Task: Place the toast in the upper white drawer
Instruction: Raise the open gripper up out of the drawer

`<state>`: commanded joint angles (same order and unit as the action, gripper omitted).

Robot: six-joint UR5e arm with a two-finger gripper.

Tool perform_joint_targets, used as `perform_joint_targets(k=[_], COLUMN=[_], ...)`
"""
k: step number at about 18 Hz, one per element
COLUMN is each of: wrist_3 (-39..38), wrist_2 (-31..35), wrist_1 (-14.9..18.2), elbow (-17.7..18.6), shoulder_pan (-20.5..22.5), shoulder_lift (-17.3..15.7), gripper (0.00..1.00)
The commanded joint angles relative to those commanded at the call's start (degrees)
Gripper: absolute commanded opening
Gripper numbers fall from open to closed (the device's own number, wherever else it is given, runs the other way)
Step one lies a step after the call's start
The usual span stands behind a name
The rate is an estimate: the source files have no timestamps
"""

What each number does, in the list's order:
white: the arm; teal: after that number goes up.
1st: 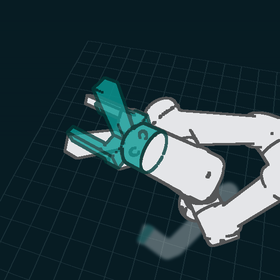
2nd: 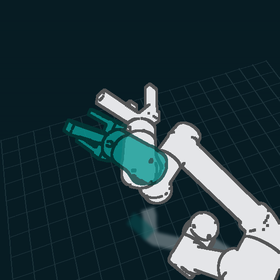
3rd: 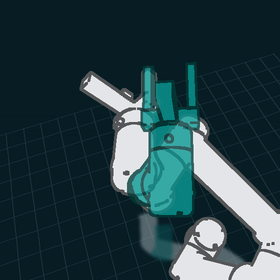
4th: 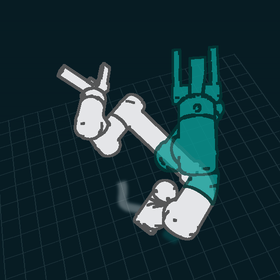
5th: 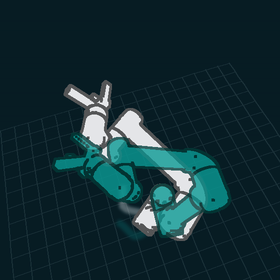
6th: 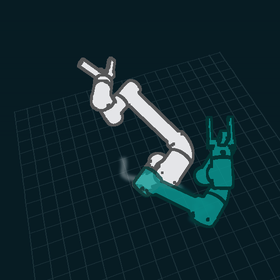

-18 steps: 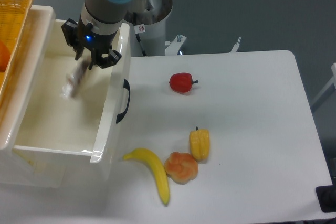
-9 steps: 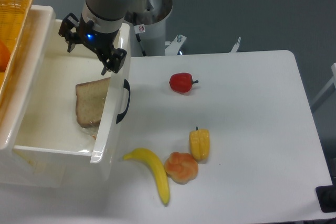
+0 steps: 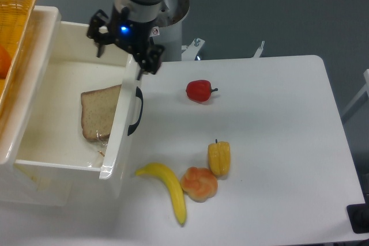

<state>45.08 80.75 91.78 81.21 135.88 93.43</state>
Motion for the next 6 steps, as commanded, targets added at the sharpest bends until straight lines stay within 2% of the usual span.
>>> perform_joint_targets(k=[2, 6], wrist_3=[1.4, 2.8], wrist_2=[2.8, 3.5], wrist_1=[-1.9, -3.3], elbow=[0.2, 1.0], shoulder_pan=[0.1, 2.2], shoulder_lift=[0.4, 1.1], gripper=[1.00, 1.00])
